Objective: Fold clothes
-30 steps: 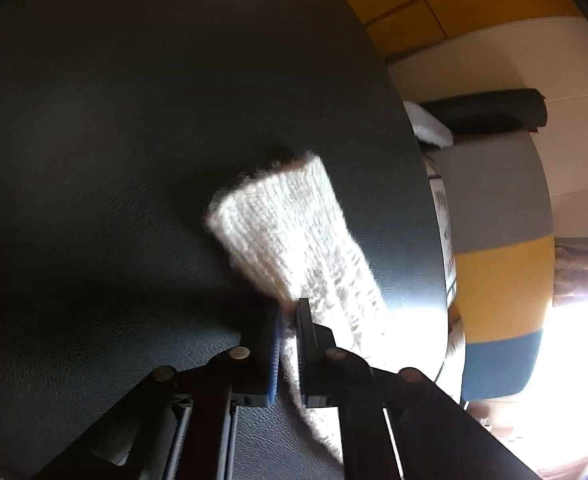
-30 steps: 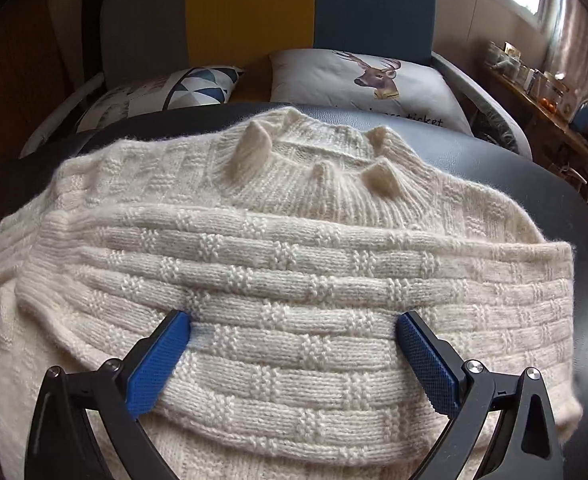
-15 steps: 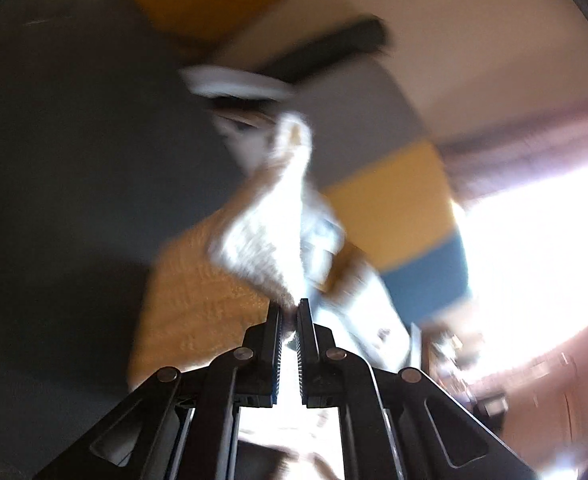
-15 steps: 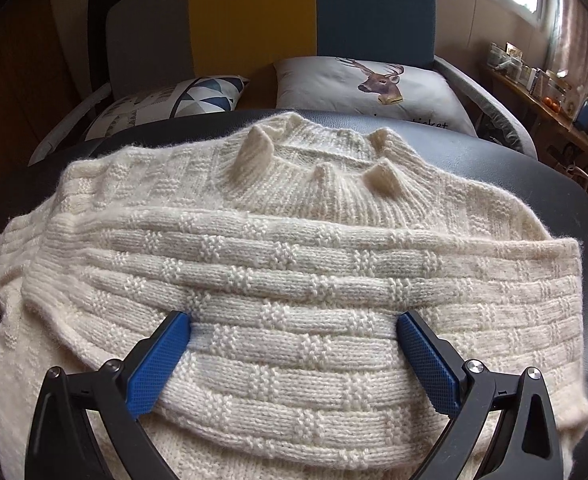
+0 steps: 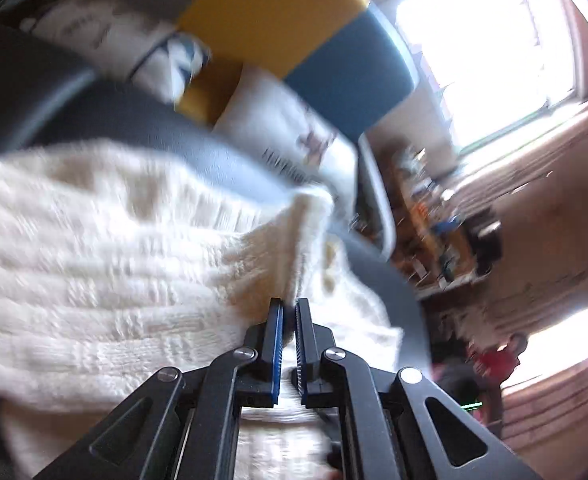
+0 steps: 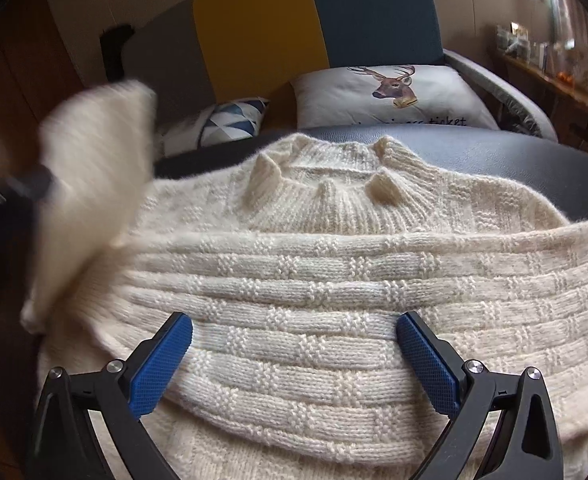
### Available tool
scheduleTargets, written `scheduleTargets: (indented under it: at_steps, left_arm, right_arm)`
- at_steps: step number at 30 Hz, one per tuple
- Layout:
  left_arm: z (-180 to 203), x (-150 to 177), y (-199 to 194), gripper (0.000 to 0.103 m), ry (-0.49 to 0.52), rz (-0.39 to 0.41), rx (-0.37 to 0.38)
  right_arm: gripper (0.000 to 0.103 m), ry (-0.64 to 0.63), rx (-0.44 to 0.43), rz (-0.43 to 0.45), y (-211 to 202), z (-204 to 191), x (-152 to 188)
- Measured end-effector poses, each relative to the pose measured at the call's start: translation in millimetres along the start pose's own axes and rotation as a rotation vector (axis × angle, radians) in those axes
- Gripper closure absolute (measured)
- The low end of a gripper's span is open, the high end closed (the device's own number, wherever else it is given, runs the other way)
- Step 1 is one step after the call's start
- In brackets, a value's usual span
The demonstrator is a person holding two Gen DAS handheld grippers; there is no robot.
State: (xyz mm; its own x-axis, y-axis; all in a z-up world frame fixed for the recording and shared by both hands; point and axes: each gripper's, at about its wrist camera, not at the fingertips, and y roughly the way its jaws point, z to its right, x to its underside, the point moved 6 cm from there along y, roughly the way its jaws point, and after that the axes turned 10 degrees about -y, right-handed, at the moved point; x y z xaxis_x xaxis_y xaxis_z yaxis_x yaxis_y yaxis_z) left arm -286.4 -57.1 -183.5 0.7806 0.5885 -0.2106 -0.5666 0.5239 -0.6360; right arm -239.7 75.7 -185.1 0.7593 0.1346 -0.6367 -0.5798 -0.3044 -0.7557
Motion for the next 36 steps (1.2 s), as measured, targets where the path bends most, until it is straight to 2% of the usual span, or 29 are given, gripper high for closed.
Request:
scheduleTargets:
  at_steps: [1, 3, 5, 8, 11, 13, 15, 17, 18, 21, 25, 28, 30, 31, 32, 36]
  left_arm:
    - [-3, 9, 8, 0.099, 0.009, -0.019, -0.022]
    - [-7, 30, 6, 0.099, 0.015, -0.028, -0.019]
    - [-11, 33, -5, 0.095, -0.004, -0.02, 0.018]
    - [-14, 34, -31, 0.094, -0.034, 0.012, 0.082]
    - [-27, 31, -60, 0.094, -0.08, 0.037, 0.128]
    - [-46, 30, -79, 0.094, -0.128, 0.046, 0.144]
    - [-63, 32, -94, 0.094, -0.164, 0.059, 0.159]
    - [-79, 34, -104, 0.094, -0.194, 0.069, 0.165]
    - [-86, 34, -106, 0.094, -0.213, 0.069, 0.171]
    - [-101, 35, -108, 0.094, -0.243, 0.08, 0.173]
    - [-106, 42, -106, 0.094, -0.251, 0.068, 0.189]
    - [-104, 52, -102, 0.094, -0.233, 0.048, 0.195]
    - [-101, 60, -99, 0.094, -0.214, 0.034, 0.193]
    - [-100, 64, -98, 0.094, -0.204, 0.026, 0.193]
    - [-99, 67, -97, 0.094, -0.197, 0.025, 0.187]
    - [-94, 66, -90, 0.094, -0.192, 0.041, 0.167]
  right_arm:
    - [0.0, 0.031, -0.035, 0.013, -4, 3, 0]
    - [0.0, 0.105, -0.124, 0.046, -12, 10, 0]
    - [0.0, 0.177, -0.207, 0.065, -19, 15, -2]
    - [0.0, 0.279, -0.294, 0.1, -30, 17, -9]
    - [0.002, 0.375, -0.454, 0.121, -28, 3, -19]
    - [0.014, 0.445, -0.51, 0.105, -18, -4, -21]
    - [0.039, 0.512, -0.532, 0.075, -2, -8, -19]
    - [0.054, 0.557, -0.551, 0.058, 10, -14, -15]
    - [0.055, 0.579, -0.56, 0.049, 16, -17, -13]
    - [0.055, 0.618, -0.55, 0.04, 27, -24, -10]
    - [0.055, 0.624, -0.528, 0.087, 34, -34, -21]
    - [0.055, 0.516, -0.421, 0.039, 46, -51, -27]
    - [0.066, 0.408, -0.327, -0.003, 47, -64, -35]
    - [0.09, 0.385, -0.297, -0.009, 46, -67, -40]
    - [0.096, 0.375, -0.284, -0.007, 44, -69, -46]
    - [0.096, 0.301, -0.274, 0.036, 23, -83, -82]
